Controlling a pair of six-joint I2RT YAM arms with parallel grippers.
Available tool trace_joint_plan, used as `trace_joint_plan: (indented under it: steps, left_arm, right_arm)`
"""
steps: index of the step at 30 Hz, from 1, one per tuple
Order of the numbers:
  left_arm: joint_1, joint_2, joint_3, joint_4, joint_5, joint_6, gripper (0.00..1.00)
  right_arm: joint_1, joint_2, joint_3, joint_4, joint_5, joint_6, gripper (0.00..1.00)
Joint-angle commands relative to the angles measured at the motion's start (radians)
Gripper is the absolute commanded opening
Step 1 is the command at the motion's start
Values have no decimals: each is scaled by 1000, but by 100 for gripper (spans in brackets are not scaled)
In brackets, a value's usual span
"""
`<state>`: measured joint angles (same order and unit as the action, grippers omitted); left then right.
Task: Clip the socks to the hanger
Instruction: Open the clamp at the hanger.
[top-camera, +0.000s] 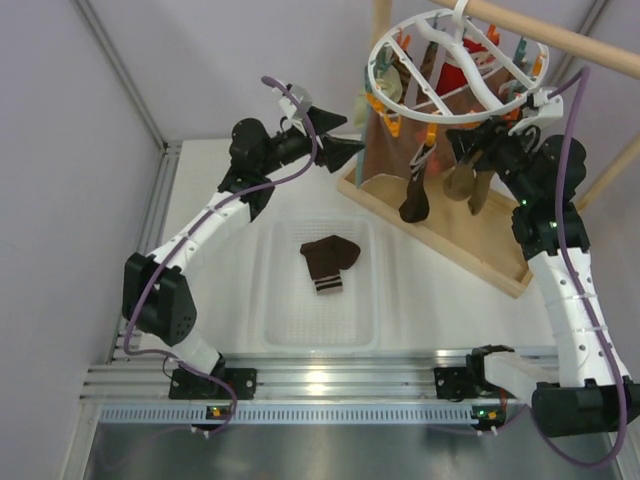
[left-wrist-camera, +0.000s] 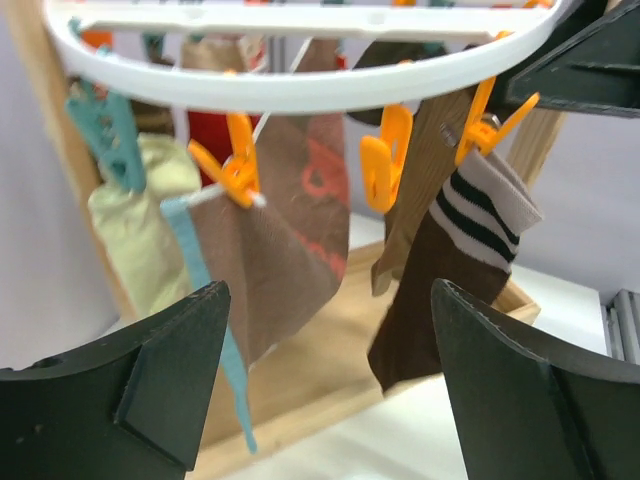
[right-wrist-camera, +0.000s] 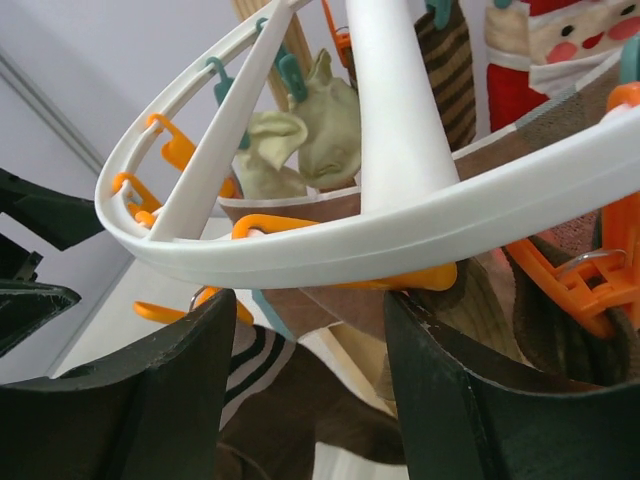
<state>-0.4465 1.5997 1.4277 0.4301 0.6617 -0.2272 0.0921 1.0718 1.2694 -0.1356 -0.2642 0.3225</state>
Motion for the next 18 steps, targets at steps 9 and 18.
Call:
trace_joint_plan:
  steps: [9,18]
  left_arm:
    - [-121,189,94,463,65,-71,90]
    - [-208,258,135,473,-95,8,82]
  right_arm:
    - [-84,11,-2,41,-47,-25,60]
    - [-130,10,-1,36,-64,-33,61]
